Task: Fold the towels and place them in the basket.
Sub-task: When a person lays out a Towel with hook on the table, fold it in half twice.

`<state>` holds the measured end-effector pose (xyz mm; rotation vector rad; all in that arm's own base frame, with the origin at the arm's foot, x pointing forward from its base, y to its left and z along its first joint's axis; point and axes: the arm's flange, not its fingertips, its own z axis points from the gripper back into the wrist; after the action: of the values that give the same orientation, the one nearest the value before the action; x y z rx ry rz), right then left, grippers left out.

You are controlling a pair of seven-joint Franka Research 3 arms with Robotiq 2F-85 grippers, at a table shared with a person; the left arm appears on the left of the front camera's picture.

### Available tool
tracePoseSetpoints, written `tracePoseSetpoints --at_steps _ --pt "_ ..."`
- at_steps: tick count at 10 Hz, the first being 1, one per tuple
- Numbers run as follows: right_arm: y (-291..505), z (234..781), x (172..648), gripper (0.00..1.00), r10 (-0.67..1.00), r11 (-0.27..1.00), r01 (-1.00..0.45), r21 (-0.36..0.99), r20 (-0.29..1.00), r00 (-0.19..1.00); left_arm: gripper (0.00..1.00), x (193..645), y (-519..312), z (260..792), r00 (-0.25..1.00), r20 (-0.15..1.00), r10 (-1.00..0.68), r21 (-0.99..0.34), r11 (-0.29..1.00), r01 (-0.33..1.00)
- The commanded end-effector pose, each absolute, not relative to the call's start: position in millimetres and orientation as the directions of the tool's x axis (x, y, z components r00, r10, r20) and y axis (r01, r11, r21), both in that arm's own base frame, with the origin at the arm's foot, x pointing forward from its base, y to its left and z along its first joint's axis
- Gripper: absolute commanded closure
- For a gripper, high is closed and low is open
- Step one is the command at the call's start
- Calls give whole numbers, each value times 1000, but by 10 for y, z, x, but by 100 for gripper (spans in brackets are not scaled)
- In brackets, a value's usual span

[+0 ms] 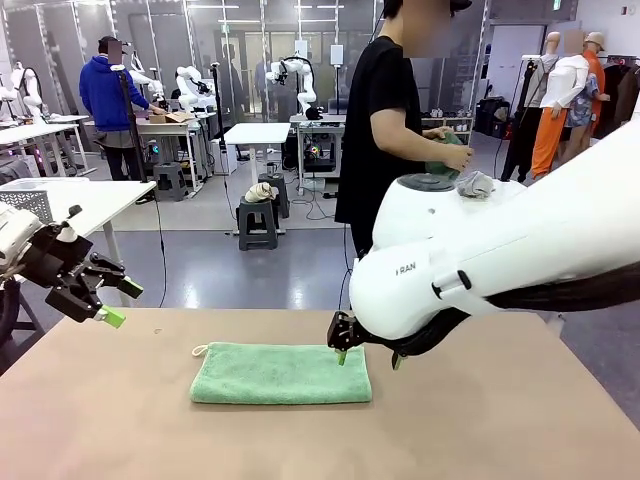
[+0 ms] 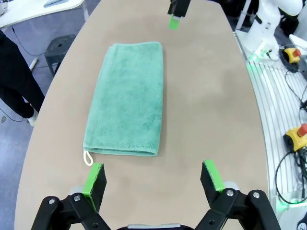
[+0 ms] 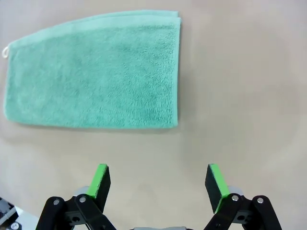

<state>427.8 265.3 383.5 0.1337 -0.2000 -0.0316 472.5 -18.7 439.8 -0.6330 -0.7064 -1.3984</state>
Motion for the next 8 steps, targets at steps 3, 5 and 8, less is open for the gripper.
tracePoseSetpoints --at_steps 3,5,8 --pt "2815 3517 4798 0 -119 990 100 98 204 972 0 4726 -188 4404 38 763 -646 16 77 997" --pt "2813 3355 4953 0 -129 990 113 87 202 971 0 4726 -188 4404 38 763 -646 16 77 997" --pt "2858 3209 5091 0 -97 994 84 72 199 975 0 4726 -188 4404 38 763 -646 16 77 997"
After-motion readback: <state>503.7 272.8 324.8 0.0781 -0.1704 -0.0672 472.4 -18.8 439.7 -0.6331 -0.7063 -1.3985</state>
